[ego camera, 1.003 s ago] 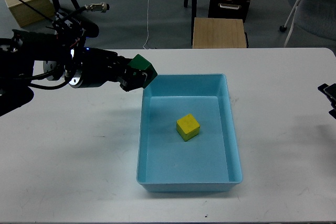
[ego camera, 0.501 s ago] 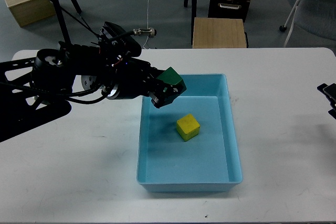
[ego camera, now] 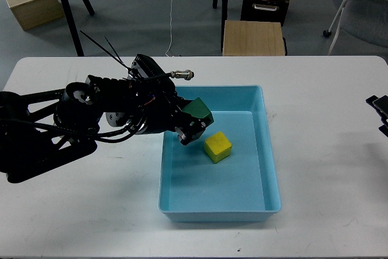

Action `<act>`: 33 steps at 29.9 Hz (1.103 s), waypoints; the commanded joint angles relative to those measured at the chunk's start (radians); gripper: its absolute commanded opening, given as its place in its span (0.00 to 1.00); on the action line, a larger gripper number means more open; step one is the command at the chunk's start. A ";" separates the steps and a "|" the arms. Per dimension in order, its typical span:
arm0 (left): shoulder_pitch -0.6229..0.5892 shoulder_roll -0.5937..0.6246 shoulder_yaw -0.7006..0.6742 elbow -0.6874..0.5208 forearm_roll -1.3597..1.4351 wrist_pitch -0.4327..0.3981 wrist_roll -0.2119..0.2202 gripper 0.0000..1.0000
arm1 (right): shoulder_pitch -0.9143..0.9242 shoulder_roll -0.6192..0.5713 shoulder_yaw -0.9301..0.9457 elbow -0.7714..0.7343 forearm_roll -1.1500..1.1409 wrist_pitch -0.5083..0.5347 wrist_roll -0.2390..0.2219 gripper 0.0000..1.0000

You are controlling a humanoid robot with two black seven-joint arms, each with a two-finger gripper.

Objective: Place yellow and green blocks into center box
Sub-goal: 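Lower the green cube onto the yellow cube and open the left gripper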

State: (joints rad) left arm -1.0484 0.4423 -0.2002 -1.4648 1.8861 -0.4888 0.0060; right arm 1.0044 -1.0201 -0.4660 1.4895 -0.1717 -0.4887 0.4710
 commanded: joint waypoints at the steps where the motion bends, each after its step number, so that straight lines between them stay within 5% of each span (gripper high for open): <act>1: 0.019 -0.037 0.004 0.000 0.027 0.000 0.003 0.48 | 0.000 0.000 0.000 0.000 0.001 0.000 0.000 1.00; 33: 0.073 -0.188 0.010 0.112 0.228 0.000 0.012 0.50 | 0.000 -0.006 0.004 0.000 0.001 0.000 0.000 1.00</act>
State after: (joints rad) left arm -0.9814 0.2546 -0.1907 -1.3531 2.1126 -0.4887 0.0184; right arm 1.0047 -1.0241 -0.4622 1.4889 -0.1704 -0.4887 0.4709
